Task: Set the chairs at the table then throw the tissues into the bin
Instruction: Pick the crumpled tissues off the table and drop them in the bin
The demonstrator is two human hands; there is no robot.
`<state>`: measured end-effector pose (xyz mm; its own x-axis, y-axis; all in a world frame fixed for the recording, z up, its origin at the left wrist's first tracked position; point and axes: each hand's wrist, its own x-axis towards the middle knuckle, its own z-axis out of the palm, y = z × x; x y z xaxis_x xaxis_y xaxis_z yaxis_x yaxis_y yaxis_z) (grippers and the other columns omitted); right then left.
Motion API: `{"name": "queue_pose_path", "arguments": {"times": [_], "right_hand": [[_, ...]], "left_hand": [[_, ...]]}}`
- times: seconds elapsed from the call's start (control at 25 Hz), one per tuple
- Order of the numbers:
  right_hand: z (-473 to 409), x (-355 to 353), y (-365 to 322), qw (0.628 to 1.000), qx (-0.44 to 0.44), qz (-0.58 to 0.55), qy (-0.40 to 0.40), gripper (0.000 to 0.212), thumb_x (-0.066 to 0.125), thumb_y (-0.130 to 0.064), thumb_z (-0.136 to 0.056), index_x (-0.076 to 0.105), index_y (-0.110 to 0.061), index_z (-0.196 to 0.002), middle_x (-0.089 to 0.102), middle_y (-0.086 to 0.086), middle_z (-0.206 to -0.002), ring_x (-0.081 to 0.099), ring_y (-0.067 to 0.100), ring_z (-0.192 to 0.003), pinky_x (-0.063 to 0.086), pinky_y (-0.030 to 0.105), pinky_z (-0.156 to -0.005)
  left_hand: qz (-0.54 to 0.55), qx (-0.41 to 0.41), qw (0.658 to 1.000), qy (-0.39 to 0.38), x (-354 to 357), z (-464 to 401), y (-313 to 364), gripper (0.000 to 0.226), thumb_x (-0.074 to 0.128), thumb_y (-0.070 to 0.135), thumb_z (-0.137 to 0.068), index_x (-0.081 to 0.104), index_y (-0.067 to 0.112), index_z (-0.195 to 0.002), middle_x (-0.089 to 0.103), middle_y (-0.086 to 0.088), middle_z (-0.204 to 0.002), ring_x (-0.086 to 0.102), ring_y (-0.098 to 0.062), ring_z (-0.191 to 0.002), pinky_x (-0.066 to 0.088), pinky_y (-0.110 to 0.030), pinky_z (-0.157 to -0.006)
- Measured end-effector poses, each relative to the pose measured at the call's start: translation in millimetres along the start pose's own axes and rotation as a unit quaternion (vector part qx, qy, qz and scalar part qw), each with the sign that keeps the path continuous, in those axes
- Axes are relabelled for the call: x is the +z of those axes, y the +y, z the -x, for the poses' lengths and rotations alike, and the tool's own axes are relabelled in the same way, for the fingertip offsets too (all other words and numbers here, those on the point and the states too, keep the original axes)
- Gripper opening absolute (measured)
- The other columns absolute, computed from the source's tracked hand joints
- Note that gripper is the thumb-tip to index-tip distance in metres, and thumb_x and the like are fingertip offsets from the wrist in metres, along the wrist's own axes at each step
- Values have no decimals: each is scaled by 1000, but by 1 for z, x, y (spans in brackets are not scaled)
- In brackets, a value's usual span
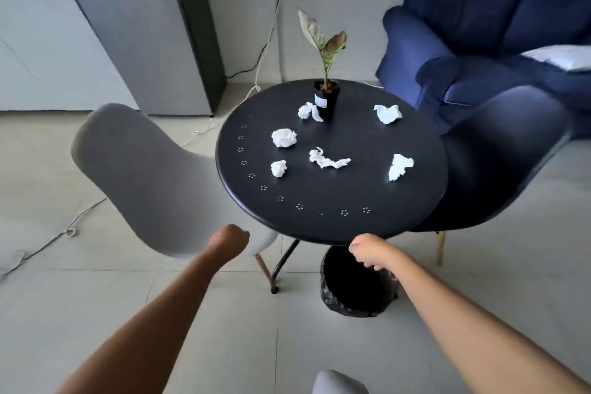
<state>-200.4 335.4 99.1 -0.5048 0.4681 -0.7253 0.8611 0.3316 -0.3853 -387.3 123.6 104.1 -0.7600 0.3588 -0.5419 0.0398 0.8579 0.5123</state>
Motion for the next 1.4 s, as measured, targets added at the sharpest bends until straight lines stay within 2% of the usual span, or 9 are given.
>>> {"name": "queue_pose_path", "arguments": {"times": [0.12, 0.28, 0.56, 0.64, 0.76, 0.92, 1.04, 1.16, 1.4], "right_hand": [[6, -23, -16, 988, -68, 120, 64, 21, 38, -15, -86, 52, -11, -71, 57, 7, -80, 52, 25, -71, 40, 26, -59], [-21, -56, -41, 963, -129, 162, 175, 28, 45, -17, -88, 61, -15, -110, 61, 5, -116, 57, 26, -107, 48, 35, -84], [-112, -116, -98, 876, -211, 385, 198, 75, 48, 0, -82, 25, -32, -145, 17, 6, -153, 33, 31, -131, 37, 39, -104], [-134, -126, -113, 858, -211, 439, 162, 93, 49, 5, -80, 8, -44, -147, -2, 5, -159, 35, 32, -128, 40, 38, -99], [-155, -130, -125, 838, -214, 490, 108, 105, 51, 9, -80, -2, -55, -144, -17, -1, -160, 46, 31, -117, 42, 33, -72], [-169, -131, -131, 818, -245, 513, 86, 85, 51, 3, -84, 21, -49, -144, 17, -6, -155, 51, 29, -110, 44, 33, -68], [-165, -129, -127, 816, -273, 499, 102, 62, 45, -1, -87, 43, -36, -138, 51, -2, -129, 59, 26, -102, 42, 32, -66], [-153, -118, -114, 813, -272, 496, 136, 42, 44, 0, -89, 58, -20, -123, 58, 4, -118, 62, 27, -96, 37, 29, -62], [-81, -68, -75, 851, -184, 436, 226, 26, 43, -2, -89, 60, -8, -108, 59, 10, -108, 62, 32, -85, 36, 32, -59]], "left_hand": [[-152, 161, 974, 48, -19, -23, 23, 32, 50, 23, -93, 63, 9, -118, 60, -13, -124, 60, -30, -111, 47, -32, -95], [-309, 286, 906, 33, -36, -73, 56, 40, 45, 28, -93, 49, 16, -131, 48, -9, -134, 56, -29, -117, 48, -40, -98], [-494, 389, 776, 57, -35, -146, 106, 66, 45, 34, -94, 11, 35, -151, 16, -2, -158, 33, -24, -139, 45, -37, -102], [-523, 394, 755, 32, -34, -160, 114, 69, 47, 35, -93, 8, 39, -150, 12, -3, -160, 31, -25, -139, 44, -38, -103], [-549, 396, 736, -8, -31, -168, 121, 65, 48, 33, -93, 14, 41, -148, 18, -4, -156, 40, -26, -132, 49, -37, -92], [-564, 383, 731, -28, -27, -170, 131, 47, 47, 20, -93, 37, 27, -138, 44, -3, -134, 53, -24, -116, 47, -34, -75], [-577, 373, 726, -31, -24, -167, 132, 42, 50, 10, -89, 45, 19, -130, 50, -5, -125, 56, -25, -111, 42, -32, -70], [-569, 389, 724, -27, -25, -158, 130, 39, 48, 9, -88, 49, 17, -126, 52, -5, -122, 56, -25, -110, 47, -34, -75], [-539, 470, 699, -21, -24, -121, 112, 34, 48, 10, -88, 56, 17, -120, 57, -5, -117, 59, -26, -107, 51, -35, -80]]}}
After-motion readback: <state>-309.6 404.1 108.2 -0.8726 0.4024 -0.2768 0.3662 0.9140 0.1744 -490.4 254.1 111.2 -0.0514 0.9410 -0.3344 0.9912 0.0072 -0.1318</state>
